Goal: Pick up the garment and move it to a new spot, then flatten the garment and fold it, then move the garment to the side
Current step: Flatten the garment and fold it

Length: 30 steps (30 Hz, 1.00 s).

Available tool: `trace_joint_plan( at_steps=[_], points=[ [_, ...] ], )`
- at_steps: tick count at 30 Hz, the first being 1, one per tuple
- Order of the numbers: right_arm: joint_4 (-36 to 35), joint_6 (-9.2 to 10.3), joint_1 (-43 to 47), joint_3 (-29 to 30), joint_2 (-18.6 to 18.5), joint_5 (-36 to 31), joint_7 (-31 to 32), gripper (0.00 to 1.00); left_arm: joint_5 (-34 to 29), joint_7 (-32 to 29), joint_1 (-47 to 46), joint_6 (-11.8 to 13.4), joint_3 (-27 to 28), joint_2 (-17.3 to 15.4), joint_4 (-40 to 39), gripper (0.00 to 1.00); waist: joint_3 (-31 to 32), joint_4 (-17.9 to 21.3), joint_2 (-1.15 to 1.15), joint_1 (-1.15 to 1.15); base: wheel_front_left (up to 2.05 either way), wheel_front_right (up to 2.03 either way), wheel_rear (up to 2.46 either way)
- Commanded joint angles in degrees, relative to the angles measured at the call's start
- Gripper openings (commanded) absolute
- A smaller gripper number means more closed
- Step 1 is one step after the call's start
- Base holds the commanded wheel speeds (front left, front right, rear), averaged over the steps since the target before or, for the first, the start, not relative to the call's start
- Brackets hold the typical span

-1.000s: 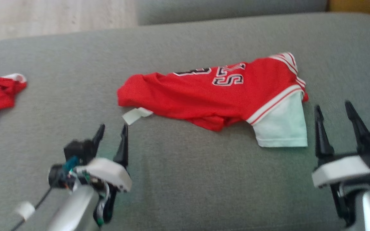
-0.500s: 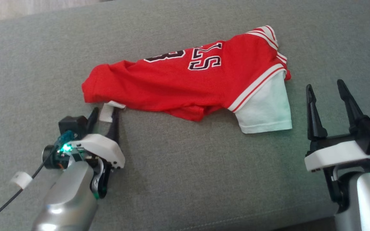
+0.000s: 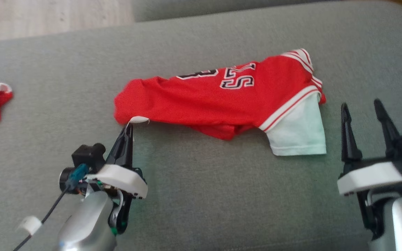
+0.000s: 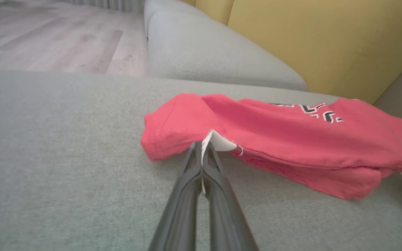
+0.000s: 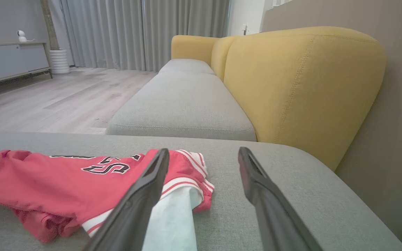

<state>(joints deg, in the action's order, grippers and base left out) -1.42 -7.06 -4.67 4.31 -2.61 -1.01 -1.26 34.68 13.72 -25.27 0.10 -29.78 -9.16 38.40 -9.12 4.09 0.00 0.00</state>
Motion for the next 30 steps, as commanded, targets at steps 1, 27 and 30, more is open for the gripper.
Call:
trace_joint_plan(
  at_steps=[1,27,30],
  points=[
    [-1.6,-0.43,0.0,-0.9,-0.3,0.7,-0.5,1.0,-0.8,0.8,-0.2,1.0,1.7,-2.4,-4.0,0.0,2.1,-1.8,0.0,0.0,0.0,0.0,0.0],
    [1.8,-0.43,4.1,-0.6,-0.3,1.2,0.0,1.0,0.8,-5.6,19.7,7.5,-3.0,-4.0,-23.4,1.0,5.9,-2.2,0.0,0.0,0.0,0.0,0.0],
    [2.5,-0.43,4.4,-0.6,-0.3,1.8,-0.4,1.0,1.0,-4.0,19.5,7.5,-2.7,-3.2,-22.2,1.0,6.8,-2.6,0.0,0.0,0.0,0.0,0.0]
  ],
)
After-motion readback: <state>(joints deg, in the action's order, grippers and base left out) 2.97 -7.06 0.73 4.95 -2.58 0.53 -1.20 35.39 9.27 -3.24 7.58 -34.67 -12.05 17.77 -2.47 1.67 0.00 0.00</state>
